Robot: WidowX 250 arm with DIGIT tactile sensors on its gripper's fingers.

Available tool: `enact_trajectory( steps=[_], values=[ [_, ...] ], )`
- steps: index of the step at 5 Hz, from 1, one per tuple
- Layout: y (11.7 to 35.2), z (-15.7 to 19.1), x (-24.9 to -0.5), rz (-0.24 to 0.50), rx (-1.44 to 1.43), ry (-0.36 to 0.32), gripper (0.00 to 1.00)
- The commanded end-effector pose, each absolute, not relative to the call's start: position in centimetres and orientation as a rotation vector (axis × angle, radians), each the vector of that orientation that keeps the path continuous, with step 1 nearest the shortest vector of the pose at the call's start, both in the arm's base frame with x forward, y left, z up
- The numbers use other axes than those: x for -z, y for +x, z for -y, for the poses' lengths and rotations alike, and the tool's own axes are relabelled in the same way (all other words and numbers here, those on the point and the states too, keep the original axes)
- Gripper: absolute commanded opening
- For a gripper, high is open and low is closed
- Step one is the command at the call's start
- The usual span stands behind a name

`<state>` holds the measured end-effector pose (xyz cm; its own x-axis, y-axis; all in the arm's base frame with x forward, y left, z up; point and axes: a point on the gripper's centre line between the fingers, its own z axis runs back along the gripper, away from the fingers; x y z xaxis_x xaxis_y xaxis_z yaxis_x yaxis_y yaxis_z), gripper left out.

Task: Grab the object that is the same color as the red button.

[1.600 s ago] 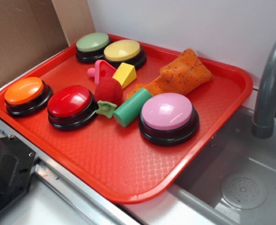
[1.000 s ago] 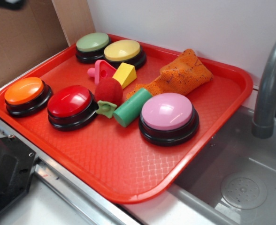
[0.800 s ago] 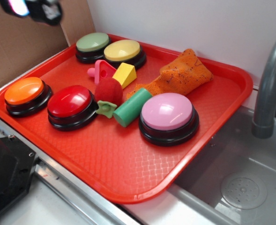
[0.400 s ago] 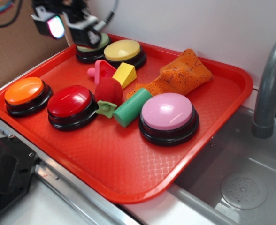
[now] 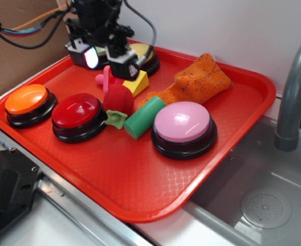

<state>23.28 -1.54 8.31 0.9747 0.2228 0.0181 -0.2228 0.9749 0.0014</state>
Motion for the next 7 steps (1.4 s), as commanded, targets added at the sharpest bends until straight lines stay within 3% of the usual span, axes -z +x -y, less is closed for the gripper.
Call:
enact_trajectory(
  steps=[1, 3, 4, 5, 6, 7],
  values=[
    [24.3, 0.8, -6.2, 0.013, -0.234, 0.029, 1.0],
    [24.8, 1.0, -4.7, -0.009, -0.245, 0.054, 1.0],
    [24.7, 0.9, -4.2, -0.029, -0.272, 0.046, 0.73],
    [24.7, 0.7, -4.4, -0.023, -0.283, 0.045, 0.0],
    [24.7, 0.7, -5.1, -0.022, -0.254, 0.056, 0.0],
    [25.0, 0.8, -7.7, 0.025, -0.211, 0.066, 0.0]
  ],
)
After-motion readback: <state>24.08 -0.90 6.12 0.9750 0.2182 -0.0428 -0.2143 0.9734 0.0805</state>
